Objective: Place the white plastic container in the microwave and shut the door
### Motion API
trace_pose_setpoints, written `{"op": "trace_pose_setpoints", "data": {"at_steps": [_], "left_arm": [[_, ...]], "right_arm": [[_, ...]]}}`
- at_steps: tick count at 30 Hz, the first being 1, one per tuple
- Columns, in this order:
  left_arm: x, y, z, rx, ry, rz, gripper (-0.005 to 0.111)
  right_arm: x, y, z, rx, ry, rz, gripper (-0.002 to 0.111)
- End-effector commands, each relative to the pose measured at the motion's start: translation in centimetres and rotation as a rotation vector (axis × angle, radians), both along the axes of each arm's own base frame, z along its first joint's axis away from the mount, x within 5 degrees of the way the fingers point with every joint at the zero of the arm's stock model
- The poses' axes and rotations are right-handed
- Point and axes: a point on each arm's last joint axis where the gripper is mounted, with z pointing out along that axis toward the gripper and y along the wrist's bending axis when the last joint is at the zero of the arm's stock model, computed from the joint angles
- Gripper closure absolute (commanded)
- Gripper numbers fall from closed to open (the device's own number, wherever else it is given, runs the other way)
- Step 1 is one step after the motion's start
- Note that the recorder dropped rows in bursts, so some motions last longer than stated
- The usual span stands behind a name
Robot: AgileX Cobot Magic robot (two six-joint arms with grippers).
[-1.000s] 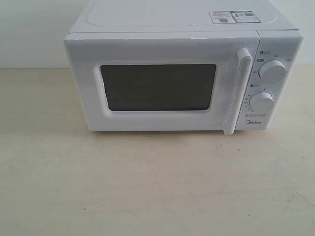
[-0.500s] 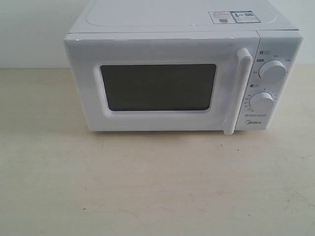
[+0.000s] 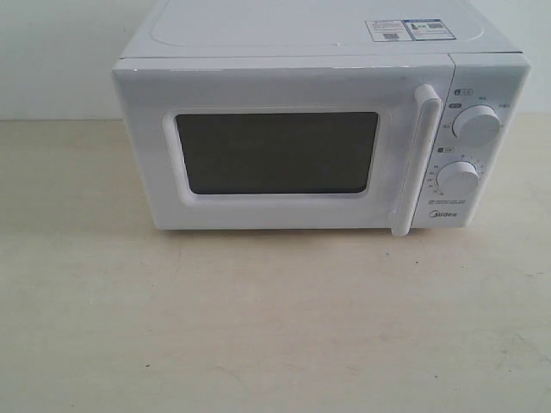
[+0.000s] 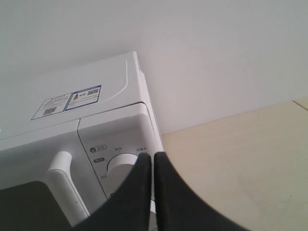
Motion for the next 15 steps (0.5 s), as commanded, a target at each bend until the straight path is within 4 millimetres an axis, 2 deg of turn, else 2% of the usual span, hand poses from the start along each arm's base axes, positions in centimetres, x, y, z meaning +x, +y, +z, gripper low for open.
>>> {"op": "trace_pose_setpoints", "data": {"at_steps": [1, 9, 12, 15], "left_arm": [[-1.3, 0.1, -0.7, 0.04, -0.032, 0.144, 0.102], [-2.4, -0.1, -2.6, -0.032, -0.045, 0.344, 0.102], [-2.1, -0.2, -3.7, -0.064, -0.046, 0.383, 0.102], [-0.9, -0.3, -5.1, -0.087, -0.035, 0.406, 0.102]], "right_arm": [[-0.1, -0.2, 0.1, -0.002, -0.009, -0.008, 0.108], [-0.1, -0.2, 0.1, -0.002, -0.009, -0.008, 0.108], [-0.1, -0.2, 0.1, -0.002, -0.009, -0.008, 0.108], [-0.1, -0.2, 0.1, -0.002, -0.009, -0.008, 0.108]]}}
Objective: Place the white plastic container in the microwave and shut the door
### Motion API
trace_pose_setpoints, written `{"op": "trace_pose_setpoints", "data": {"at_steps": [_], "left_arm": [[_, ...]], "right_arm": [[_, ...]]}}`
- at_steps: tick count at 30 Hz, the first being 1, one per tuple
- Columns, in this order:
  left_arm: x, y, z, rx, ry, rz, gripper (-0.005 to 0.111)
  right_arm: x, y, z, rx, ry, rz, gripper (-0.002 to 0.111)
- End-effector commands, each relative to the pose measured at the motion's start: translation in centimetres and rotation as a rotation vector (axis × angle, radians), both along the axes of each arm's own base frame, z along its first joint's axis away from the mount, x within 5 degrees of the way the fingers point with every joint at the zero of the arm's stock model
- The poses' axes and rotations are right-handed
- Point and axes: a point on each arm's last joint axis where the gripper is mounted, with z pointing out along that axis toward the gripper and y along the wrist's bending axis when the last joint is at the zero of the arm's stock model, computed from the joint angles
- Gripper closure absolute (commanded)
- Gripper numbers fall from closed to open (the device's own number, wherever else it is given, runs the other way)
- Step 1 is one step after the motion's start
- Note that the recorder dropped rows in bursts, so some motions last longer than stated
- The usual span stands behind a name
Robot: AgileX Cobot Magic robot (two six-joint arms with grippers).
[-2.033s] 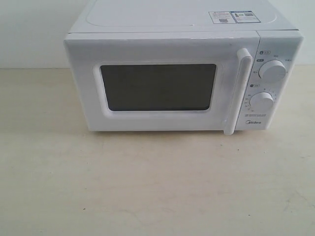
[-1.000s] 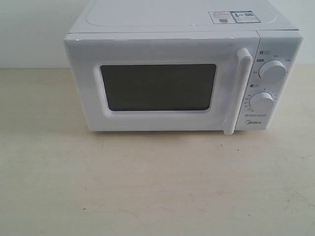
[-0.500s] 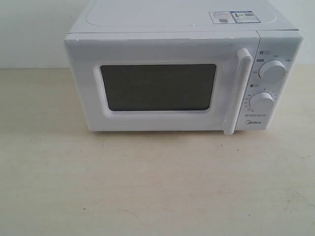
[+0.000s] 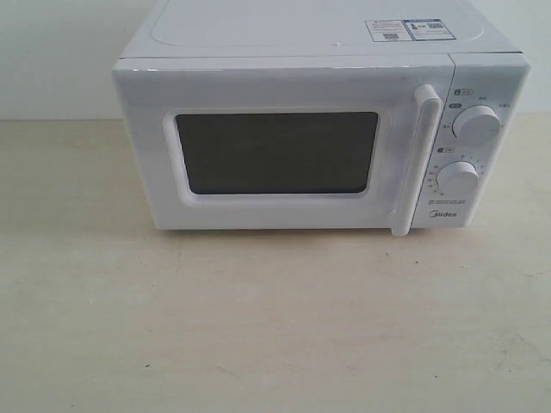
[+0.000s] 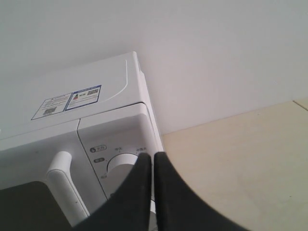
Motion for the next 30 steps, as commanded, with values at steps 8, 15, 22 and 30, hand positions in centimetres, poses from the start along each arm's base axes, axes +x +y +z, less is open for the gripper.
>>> {"op": "trace_pose_setpoints", "data": {"at_steps": [8, 15, 22, 30], "left_arm": [[7.5, 1.0, -7.6, -0.131, 0.039, 0.059, 0.102], [11.1, 1.5, -14.3, -0.266, 0.093, 0.038, 0.102], [12.5, 2.0, -19.9, -0.431, 0.144, 0.049, 0.102], [12.4, 1.3, -22.2, -0.326, 0.415, 0.025, 0.102]], "right_arm": [[-0.1, -0.2, 0.1, -0.002, -0.009, -0.009, 0.108], [-0.1, -0.2, 0.1, -0.002, -0.009, -0.009, 0.108], [-0.1, -0.2, 0.1, -0.002, -0.009, -0.009, 0.108], [-0.1, -0.2, 0.1, -0.002, -0.009, -0.009, 0.108]]}}
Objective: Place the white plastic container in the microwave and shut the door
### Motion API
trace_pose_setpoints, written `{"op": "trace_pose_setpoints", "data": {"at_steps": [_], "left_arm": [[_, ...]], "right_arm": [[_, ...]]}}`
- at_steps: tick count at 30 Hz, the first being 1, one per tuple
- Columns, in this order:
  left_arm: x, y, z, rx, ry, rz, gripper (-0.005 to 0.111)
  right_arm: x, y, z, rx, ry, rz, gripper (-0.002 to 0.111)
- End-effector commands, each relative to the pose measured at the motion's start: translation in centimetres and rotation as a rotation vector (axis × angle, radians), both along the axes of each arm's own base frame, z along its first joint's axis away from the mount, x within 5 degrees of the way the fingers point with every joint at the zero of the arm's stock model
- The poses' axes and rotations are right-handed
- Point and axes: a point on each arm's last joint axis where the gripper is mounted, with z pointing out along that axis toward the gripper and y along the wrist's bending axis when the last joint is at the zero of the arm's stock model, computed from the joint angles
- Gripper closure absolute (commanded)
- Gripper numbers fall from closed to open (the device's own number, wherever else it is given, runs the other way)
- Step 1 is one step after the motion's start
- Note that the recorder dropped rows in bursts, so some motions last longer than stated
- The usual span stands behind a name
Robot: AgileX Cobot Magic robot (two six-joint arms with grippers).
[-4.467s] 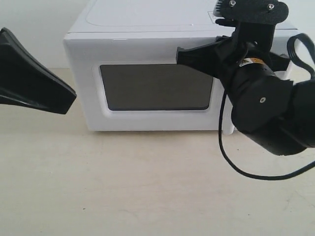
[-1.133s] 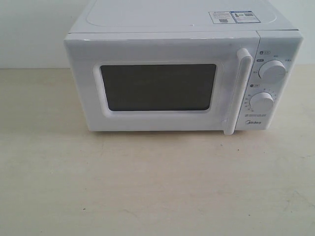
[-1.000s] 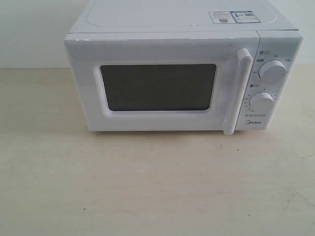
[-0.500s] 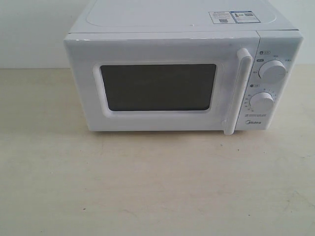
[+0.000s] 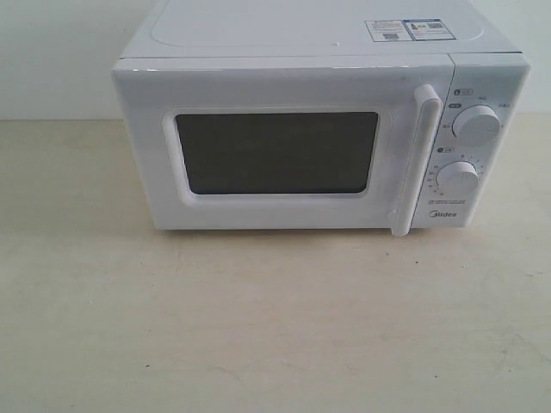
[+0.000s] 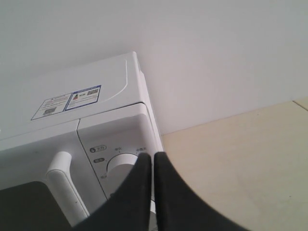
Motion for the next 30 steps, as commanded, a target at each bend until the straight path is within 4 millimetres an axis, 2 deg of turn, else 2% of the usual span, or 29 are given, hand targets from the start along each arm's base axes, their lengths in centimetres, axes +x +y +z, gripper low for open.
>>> {"op": "trace_pose_setpoints", "data": {"at_steps": [1, 5, 10, 16, 30], "left_arm": [[-0.13, -0.32, -1.14, -0.017, 0.114, -0.032, 0.102], [-0.14, -0.12, -1.12, -0.1, 0.105, 0.002, 0.102], [-0.22, 0.47, -1.2, -0.11, 0.11, 0.069, 0.102], [-0.23, 0.43, -1.26, -0.143, 0.113, 0.07, 0.102], [-0.24, 0.23, -1.41, -0.069, 0.139, 0.025, 0.102]], "right_arm": [[-0.08, -0.2, 0.09, -0.003, -0.01, -0.009, 0.108], [-0.08, -0.2, 0.09, -0.003, -0.01, -0.009, 0.108], [-0.08, -0.2, 0.09, -0.003, -0.01, -0.009, 0.108], [-0.08, -0.2, 0.09, -0.003, -0.01, -0.009, 0.108], [-0.08, -0.2, 0.09, -0.003, -0.01, -0.009, 0.108]]}}
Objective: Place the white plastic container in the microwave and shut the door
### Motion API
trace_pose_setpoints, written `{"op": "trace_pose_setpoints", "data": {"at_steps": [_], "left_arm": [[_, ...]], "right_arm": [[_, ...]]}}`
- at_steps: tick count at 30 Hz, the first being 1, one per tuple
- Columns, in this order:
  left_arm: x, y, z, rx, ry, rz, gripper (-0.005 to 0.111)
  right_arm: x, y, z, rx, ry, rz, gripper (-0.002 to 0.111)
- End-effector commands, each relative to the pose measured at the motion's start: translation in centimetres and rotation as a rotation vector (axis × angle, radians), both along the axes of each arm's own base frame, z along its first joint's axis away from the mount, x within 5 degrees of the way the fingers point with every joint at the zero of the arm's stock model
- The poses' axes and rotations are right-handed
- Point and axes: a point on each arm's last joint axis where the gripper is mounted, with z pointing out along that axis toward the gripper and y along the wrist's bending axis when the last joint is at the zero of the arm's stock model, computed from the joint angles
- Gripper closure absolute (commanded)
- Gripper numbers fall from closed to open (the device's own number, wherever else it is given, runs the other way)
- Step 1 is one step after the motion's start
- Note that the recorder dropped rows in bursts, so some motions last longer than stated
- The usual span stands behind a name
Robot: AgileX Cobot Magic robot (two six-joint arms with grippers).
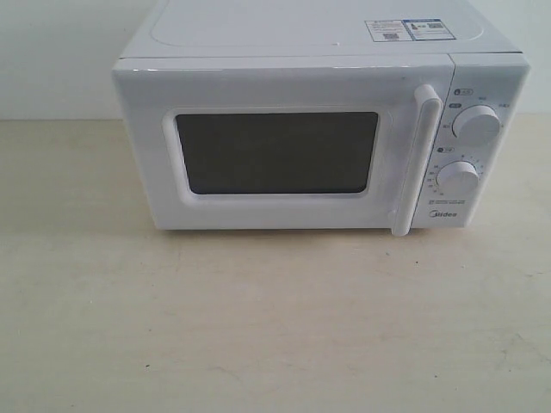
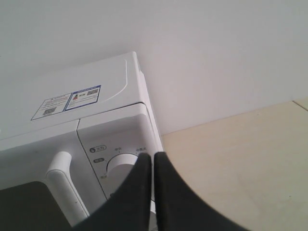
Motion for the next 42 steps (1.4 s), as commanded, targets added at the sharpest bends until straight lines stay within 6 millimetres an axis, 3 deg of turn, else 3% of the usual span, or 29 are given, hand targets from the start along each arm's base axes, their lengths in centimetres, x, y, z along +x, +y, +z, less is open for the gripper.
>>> {"op": "trace_pose_setpoints", "data": {"at_steps": [1, 10, 42], "left_arm": [[0.0, -0.27, -0.22, 0.013, 0.016, -0.053, 0.102], [-0.02, -0.89, -0.36, 0.013, 0.031, -0.168, 0.102], [-0.02, -0.74, -0.34, 0.013, 0.029, -0.139, 0.102]], "right_arm": [[-0.08, -0.2, 0.09, -0.003, -0.01, -0.009, 0.108], [-0.08, -0.2, 0.09, -0.003, -0.01, -0.009, 0.108], [-0.08, -0.2, 0.09, -0.003, -0.01, -0.009, 0.108]]}}
